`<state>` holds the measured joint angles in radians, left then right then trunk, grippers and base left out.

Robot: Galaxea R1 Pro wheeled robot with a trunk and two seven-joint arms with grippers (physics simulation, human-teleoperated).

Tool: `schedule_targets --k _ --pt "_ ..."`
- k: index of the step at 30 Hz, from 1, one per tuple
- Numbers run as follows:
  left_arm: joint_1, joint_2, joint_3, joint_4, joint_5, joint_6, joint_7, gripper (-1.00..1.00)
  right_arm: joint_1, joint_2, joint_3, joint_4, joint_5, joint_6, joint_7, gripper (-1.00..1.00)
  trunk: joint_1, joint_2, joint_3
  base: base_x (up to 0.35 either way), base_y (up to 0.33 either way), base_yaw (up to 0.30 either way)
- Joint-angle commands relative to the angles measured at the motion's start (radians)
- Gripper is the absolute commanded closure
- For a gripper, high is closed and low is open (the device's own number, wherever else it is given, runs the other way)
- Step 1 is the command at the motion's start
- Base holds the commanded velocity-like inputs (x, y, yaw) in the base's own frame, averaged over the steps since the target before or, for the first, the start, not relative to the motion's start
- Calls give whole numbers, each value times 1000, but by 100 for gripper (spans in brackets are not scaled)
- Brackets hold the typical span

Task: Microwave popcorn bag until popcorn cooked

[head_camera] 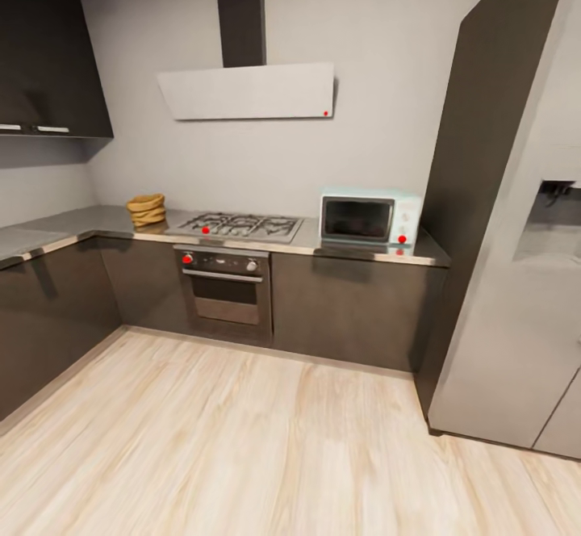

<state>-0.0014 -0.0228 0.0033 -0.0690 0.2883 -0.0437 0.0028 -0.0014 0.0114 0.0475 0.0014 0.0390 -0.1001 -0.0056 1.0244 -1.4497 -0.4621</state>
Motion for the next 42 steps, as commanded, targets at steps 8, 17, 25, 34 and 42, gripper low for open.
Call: schedule_targets --k 8,17,25,34,42 --pt "0 1 3 -4 8 -4 0 -100 0 1 2 0 1 8 -1 -100 1 0 -1 153 0 -121" --pt "0 1 6 -7 11 -4 0 -100 0 1 2 0 1 8 -1 -100 1 0 -1 1 0 -243" --pt "0 1 6 -7 12 -4 0 -100 0 1 2 0 1 8 -1 -100 1 0 -1 0 0 -238" --pt "0 4 2 -3 14 3 -2 -100 0 1 4 0 5 9 -1 -100 1 0 -1 86 0 -119" --pt "0 4 1 -2 13 11 -1 -100 0 2 8 0 8 10 -2 -100 1 0 -1 317 0 -1"
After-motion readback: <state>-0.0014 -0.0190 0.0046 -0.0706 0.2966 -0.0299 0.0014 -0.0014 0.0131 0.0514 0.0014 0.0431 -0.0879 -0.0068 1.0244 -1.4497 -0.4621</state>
